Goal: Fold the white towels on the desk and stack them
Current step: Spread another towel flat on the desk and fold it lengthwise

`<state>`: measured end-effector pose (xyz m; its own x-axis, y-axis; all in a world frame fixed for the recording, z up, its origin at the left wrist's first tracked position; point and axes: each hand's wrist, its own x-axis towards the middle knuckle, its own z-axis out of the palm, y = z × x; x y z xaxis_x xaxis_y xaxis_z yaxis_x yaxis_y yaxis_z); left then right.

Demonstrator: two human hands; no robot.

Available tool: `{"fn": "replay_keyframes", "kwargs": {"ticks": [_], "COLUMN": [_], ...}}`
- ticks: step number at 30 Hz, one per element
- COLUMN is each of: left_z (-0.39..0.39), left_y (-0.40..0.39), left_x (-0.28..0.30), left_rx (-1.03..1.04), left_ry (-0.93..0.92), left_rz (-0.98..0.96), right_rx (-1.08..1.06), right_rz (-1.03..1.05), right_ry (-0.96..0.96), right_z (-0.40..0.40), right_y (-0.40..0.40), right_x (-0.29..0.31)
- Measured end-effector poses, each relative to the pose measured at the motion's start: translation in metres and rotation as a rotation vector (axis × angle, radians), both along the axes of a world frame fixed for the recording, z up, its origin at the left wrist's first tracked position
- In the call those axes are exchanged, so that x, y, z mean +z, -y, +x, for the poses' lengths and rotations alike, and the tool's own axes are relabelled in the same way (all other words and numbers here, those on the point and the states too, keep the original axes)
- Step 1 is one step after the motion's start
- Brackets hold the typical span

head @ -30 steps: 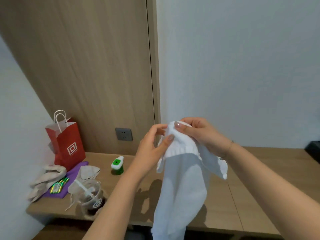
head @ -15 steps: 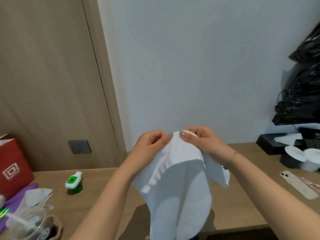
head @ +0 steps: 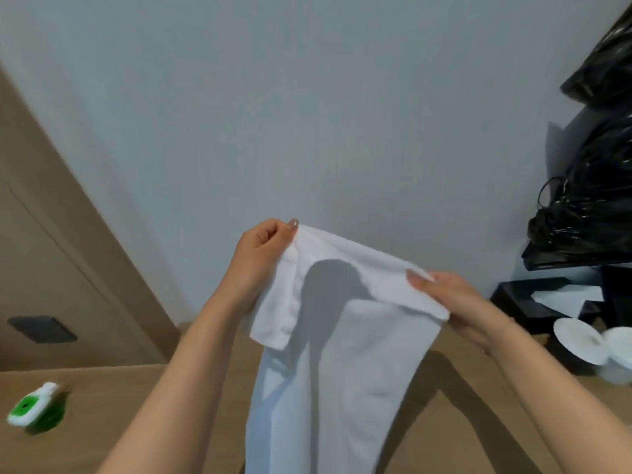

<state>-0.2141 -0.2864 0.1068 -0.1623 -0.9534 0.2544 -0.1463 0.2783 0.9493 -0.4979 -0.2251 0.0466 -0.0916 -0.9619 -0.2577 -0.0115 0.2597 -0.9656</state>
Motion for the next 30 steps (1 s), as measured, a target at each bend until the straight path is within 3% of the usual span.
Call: {"fn": "replay_keyframes", "kwargs": {"ticks": [3,10,16,23,30], "left_z": [-0.023,-0.036,-0.033,-0.060,-0.064], "left_y": [0.007,0.035,0.054,0.049,0.031], "left_x": [0.005,0.055,0.105,0.153,0.147], "left_rx": [0.003,0.022,-0.022,-0.125,-0.157], "left_ry": [-0.002,-0.011,-0.038,0.014,-0.026], "left_rz": [0.021,-0.020,-0.063,-0.175,-0.129], "right_rx": [-0.133,-0.019,0.078,-0.154,-0.168], "right_rz": [-0.040,-0.105,-0.214,-0.337,-0.467], "right_ry": [0.124,0.345,0.279,0.319,0.262], "right_z": [-0.027,-0.054,-0.072,-0.065,-0.060], "right_y": [0.034,0.083,0.090,0.093,0.084], "right_x": [0.021,0.109,0.177,0.255,0.286]}}
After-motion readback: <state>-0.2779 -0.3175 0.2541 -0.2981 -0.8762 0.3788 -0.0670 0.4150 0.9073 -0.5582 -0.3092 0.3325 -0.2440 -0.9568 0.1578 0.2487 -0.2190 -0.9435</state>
